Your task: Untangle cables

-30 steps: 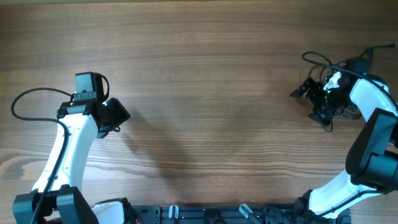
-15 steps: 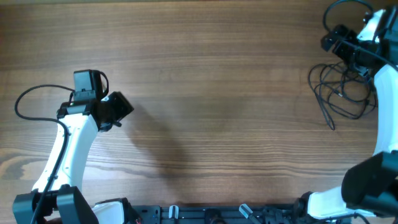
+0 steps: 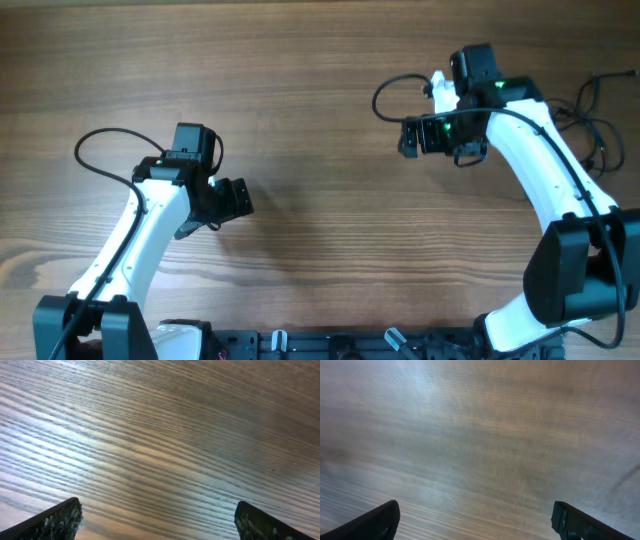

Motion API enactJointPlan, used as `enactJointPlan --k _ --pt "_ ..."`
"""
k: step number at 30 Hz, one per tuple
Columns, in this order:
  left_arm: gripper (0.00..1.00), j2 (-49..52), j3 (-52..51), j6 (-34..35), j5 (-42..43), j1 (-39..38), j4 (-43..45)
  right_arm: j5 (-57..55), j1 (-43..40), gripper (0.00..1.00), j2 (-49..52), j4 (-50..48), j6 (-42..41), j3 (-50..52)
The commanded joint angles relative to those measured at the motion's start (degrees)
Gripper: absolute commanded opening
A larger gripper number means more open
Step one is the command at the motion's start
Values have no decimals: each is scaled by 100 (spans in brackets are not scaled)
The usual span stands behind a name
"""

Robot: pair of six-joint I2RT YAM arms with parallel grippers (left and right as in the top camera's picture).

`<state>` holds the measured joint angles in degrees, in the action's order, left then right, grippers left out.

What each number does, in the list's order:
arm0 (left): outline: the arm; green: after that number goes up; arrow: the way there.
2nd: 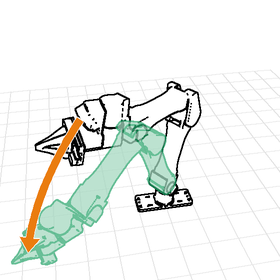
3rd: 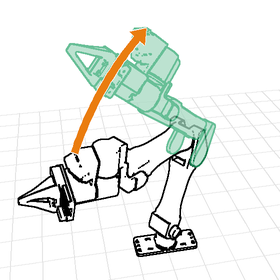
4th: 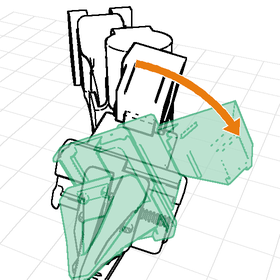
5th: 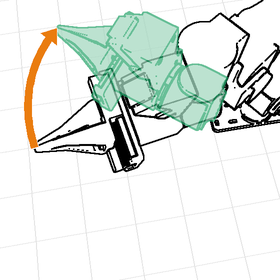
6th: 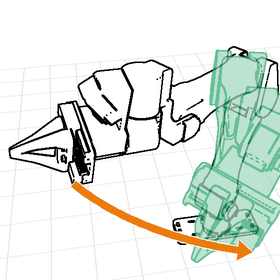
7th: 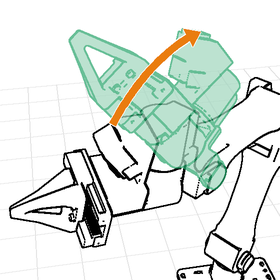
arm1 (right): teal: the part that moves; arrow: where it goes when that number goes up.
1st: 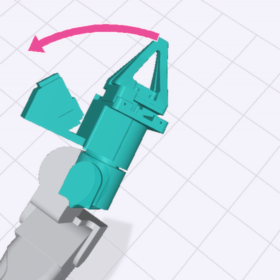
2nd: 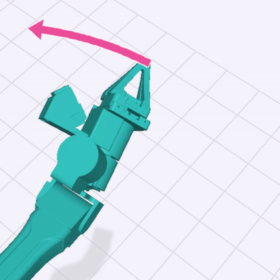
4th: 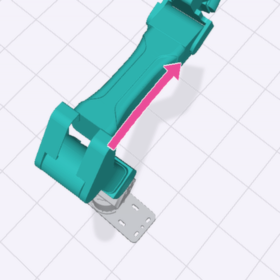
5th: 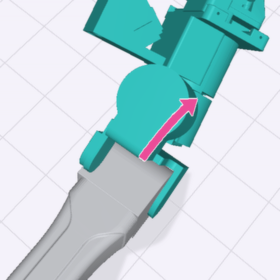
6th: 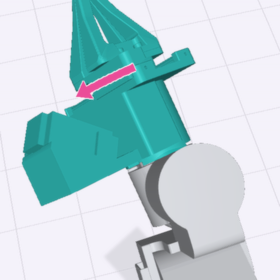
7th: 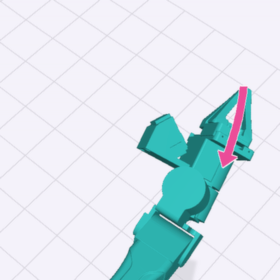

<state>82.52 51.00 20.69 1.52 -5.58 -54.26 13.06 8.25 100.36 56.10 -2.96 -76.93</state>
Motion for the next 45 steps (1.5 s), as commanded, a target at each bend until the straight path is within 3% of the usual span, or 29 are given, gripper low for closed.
enactJointPlan --k 1,5,8,11,13,18,28,39,42,45 --pt "100 -199 -363 -11 -94 -15 129 50 -11 100 -503 -511 -186 918" --pt "100 -1471 -1491 -15 168 -15 1141 48 -11 100 -2002 -1801 -258 2612" --pt "100 -3320 -2249 -72 367 -15 1515 2 -11 100 -4183 -2669 -348 4009" --pt "100 -4824 -2306 72 313 -15 1399 -479 -11 100 -5873 -2658 -1097 4666" --pt "100 -5276 -2306 72 313 -15 1397 -474 -11 100 -6485 -2640 -1097 4780" --pt "100 -5455 -2306 72 313 -15 1370 -474 -11 100 -6579 -2640 -1095 4780" --pt "100 -5455 -2306 72 313 -15 1327 -474 -4 100 -5386 -2629 -1097 4798" --pt "100 -5455 -2306 72 313 -15 1329 -474 -7 100 -7506 -2562 -1095 4817" --pt "100 -5455 -2306 72 313 -15 1329 -754 -7 100 -8063 -2485 -752 4887" --pt "100 -5455 -2306 72 313 -15 1329 -726 -7 100 -8655 -3077 -730 5475"
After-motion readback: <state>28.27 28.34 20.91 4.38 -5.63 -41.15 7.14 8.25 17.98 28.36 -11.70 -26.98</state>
